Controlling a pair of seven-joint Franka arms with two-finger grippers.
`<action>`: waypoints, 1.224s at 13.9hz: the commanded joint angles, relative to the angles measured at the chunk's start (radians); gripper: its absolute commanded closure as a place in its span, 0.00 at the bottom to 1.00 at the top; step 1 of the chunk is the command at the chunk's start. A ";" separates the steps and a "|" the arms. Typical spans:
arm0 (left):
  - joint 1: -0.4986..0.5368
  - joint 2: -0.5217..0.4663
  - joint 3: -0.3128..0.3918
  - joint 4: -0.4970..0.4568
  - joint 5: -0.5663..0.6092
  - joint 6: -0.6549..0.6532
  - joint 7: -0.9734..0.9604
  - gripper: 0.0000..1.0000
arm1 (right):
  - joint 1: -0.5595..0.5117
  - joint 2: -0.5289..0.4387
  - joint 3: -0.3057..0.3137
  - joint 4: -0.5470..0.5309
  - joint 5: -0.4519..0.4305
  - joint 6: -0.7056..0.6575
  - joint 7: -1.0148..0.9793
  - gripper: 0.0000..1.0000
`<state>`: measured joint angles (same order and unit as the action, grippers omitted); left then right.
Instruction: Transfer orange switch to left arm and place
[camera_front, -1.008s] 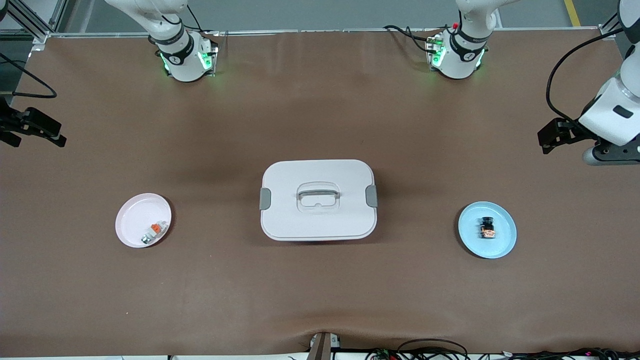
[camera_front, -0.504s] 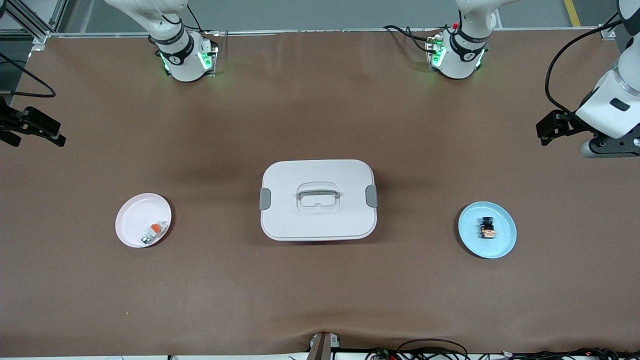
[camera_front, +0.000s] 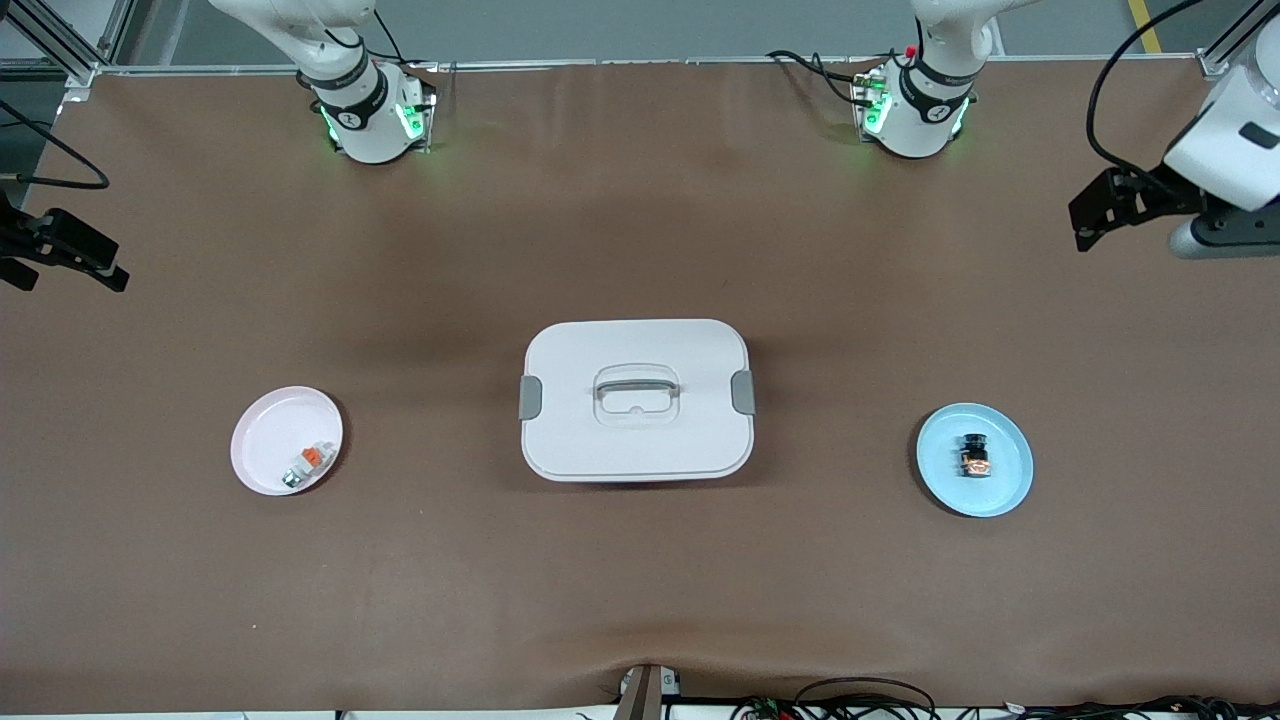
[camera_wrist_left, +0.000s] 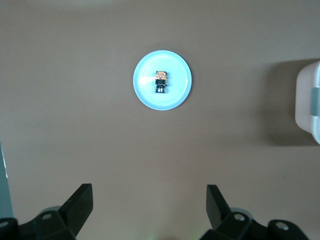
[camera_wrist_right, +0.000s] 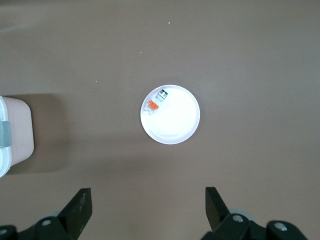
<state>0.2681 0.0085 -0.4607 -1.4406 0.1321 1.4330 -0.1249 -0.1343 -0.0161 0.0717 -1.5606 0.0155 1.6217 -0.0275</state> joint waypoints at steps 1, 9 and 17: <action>-0.220 -0.071 0.230 -0.089 -0.038 0.007 0.004 0.00 | -0.007 -0.008 -0.009 -0.001 0.006 -0.003 0.014 0.00; -0.331 -0.134 0.352 -0.222 -0.117 0.158 0.004 0.00 | -0.013 -0.013 -0.012 0.036 -0.008 -0.069 0.026 0.00; -0.336 -0.131 0.413 -0.189 -0.144 0.124 0.090 0.00 | -0.056 -0.013 -0.012 0.039 -0.002 -0.111 0.027 0.00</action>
<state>-0.0550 -0.1059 -0.0539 -1.6300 0.0034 1.5641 -0.0403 -0.1779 -0.0190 0.0504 -1.5230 0.0138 1.5246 -0.0092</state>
